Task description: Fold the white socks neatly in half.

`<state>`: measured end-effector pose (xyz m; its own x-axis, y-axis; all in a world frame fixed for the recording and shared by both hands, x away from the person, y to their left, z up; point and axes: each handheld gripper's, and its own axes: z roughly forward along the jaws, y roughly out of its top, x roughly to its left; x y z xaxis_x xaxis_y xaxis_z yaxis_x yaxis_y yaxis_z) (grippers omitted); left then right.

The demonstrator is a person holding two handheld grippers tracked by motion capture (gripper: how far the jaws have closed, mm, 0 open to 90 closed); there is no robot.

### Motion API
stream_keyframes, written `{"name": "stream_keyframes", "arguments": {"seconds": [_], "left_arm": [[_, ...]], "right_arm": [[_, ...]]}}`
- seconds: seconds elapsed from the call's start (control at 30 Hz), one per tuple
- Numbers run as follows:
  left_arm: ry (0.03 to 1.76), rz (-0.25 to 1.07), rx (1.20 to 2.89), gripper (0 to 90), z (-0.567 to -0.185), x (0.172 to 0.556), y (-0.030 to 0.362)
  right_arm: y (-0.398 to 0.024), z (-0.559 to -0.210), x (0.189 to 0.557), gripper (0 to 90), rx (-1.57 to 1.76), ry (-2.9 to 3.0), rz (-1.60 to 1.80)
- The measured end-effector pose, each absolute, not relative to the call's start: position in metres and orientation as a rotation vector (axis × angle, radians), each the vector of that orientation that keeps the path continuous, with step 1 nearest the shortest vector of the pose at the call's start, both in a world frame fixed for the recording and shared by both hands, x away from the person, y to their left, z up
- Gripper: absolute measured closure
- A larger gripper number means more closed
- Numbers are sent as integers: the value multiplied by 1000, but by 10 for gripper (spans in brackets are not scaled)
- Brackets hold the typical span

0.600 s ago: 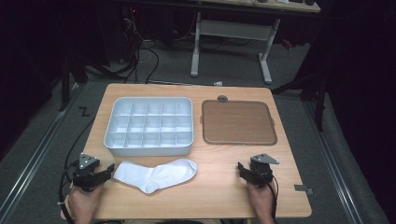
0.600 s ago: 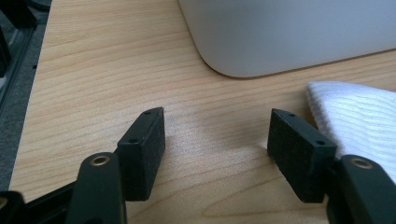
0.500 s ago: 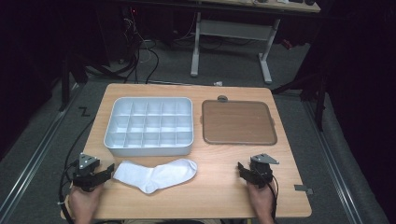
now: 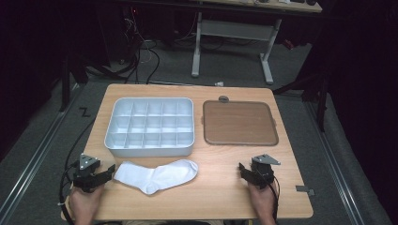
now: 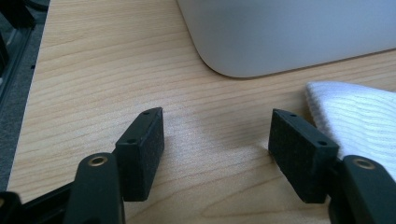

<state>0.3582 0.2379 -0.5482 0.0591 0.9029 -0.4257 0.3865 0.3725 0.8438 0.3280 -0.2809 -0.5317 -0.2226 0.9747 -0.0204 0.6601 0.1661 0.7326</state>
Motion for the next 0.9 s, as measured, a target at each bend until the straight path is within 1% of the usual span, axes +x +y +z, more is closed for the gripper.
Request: {"name": "stream_keyframes", "arguments": {"seconds": [0.1,0.57,0.73,0.83,0.9], "left_arm": [[1530,583,1204,353,-548,358,239],[1529,591,1210,356,-548,358,237],[1528,591,1210,357,-548,358,237],[1528,594,1213,359,-548,358,237],[1537,597,1206,354,-548,359,237]], "right_arm": [[-281,-532,328,421,1544,1950,831],[-281,-532,328,423,1545,1949,830],[-281,-531,328,432,1543,1952,834],[-280,-531,327,459,1533,1957,838],[-280,-532,327,461,1547,1947,849]]}}
